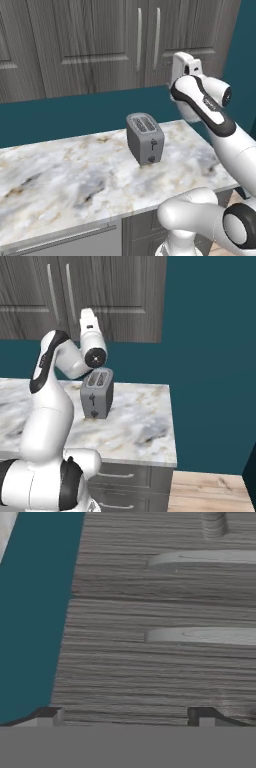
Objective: Close all open cabinet doors.
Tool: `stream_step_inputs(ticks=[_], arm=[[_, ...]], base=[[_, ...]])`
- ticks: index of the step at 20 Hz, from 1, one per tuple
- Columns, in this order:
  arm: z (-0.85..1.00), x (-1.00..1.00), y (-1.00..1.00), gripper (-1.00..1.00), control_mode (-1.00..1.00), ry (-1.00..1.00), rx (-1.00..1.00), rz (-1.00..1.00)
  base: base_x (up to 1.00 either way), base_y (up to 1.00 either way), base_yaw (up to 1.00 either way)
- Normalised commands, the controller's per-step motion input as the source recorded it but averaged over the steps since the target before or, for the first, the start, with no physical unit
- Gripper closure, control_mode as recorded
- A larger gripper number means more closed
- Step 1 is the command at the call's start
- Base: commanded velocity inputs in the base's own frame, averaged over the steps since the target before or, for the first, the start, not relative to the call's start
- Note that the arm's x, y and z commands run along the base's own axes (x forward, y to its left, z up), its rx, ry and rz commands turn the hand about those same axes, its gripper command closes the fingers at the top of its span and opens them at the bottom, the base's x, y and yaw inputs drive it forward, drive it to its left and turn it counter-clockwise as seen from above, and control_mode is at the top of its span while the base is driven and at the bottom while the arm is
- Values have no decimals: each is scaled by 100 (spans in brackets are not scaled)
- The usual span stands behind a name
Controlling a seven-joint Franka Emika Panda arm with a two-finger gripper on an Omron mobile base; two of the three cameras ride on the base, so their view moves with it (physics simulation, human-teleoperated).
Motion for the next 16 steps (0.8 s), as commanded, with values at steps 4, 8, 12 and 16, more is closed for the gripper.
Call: stream_step_inputs(ticks=[4, 8, 12, 16], arm=[[22, -86, -2, -100, -100, 0, -1, 0], [38, -100, 0, -100, -100, 0, -5, 0], [56, -100, 0, -100, -100, 5, -8, 0], [54, -99, -4, -100, -100, 14, -9, 0]], base=[[0, 0, 0], [0, 0, 0], [0, 0, 0], [0, 0, 0]])
